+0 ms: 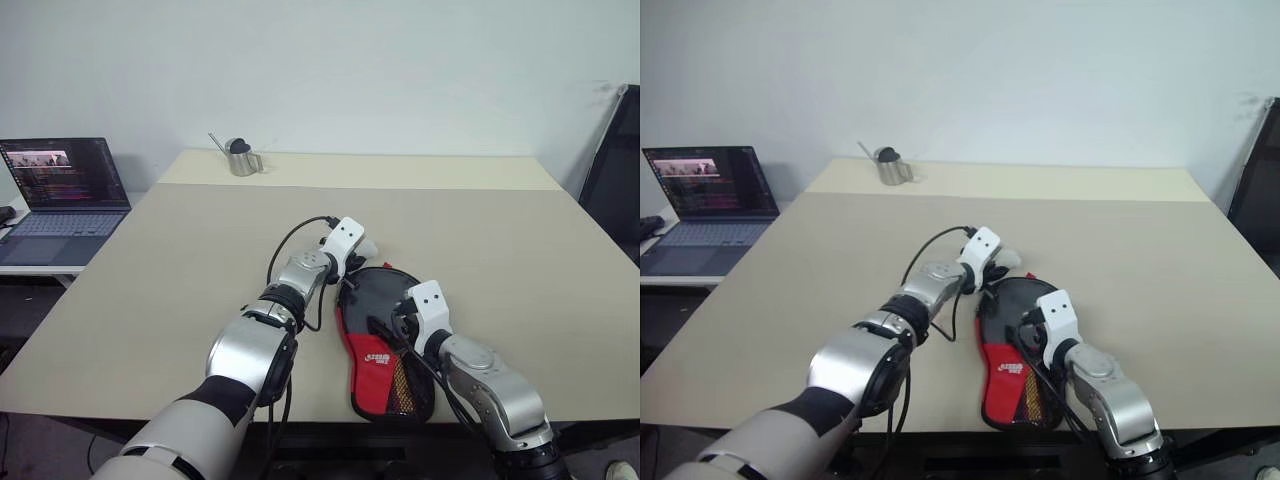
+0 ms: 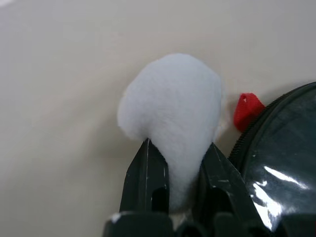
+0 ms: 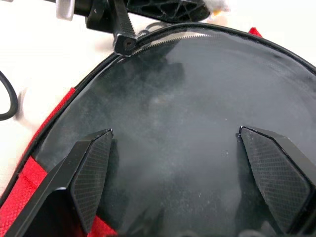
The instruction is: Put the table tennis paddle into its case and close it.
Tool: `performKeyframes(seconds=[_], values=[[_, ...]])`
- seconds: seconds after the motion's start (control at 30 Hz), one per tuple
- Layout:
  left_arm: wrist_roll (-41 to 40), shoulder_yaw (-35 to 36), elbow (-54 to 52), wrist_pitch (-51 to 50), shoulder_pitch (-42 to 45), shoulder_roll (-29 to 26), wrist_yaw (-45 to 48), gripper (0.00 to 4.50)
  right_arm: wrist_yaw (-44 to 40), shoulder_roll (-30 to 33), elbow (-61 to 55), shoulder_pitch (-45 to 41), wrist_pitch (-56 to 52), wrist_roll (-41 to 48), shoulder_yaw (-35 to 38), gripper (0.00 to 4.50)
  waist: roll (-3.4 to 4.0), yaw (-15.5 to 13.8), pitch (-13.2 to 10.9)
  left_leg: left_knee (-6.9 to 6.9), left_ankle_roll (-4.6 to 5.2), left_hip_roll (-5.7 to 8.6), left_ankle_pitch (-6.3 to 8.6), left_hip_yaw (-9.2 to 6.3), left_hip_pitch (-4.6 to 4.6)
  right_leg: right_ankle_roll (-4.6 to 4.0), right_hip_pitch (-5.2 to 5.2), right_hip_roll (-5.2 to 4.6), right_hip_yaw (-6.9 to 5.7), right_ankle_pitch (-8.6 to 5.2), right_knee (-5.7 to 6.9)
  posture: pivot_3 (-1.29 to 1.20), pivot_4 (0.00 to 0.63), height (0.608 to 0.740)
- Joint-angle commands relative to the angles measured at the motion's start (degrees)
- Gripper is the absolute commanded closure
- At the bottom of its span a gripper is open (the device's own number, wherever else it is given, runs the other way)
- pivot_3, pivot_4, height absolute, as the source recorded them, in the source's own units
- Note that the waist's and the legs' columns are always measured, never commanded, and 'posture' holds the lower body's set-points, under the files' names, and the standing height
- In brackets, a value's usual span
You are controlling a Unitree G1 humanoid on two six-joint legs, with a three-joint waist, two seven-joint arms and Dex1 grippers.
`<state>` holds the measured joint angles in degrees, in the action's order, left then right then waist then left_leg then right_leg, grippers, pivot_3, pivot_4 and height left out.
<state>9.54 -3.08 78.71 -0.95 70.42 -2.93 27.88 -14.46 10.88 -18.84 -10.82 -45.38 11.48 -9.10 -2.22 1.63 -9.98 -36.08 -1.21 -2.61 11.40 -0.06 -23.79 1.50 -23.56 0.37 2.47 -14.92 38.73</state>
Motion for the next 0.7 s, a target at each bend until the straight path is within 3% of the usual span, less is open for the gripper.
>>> performKeyframes(seconds=[0.03,0.7], values=[[0.94,0.3,-0.87,2.46,3.1,1.14,-2.05,4.24,0.91,-0.43,1.5,3.01,-4.47,0.36,-0.13,0.0,-0.01,0.0,0.0,0.0,0.0,0.0,0.0,0.01,0.01,0.0,0.01,0.0,0.0,0.0,-0.02,0.0,0.15,0.74],[10.71,-4.24,0.19,8.95,7.21,3.4,-9.25,4.24,4.41,-4.0,-5.81,9.72,-8.74,0.68,-2.34,0.0,-0.02,0.03,0.01,0.03,-0.03,0.0,0.02,-0.01,0.01,0.01,0.02,-0.01,-0.02,0.0,-0.09,0.0,0.15,0.74]])
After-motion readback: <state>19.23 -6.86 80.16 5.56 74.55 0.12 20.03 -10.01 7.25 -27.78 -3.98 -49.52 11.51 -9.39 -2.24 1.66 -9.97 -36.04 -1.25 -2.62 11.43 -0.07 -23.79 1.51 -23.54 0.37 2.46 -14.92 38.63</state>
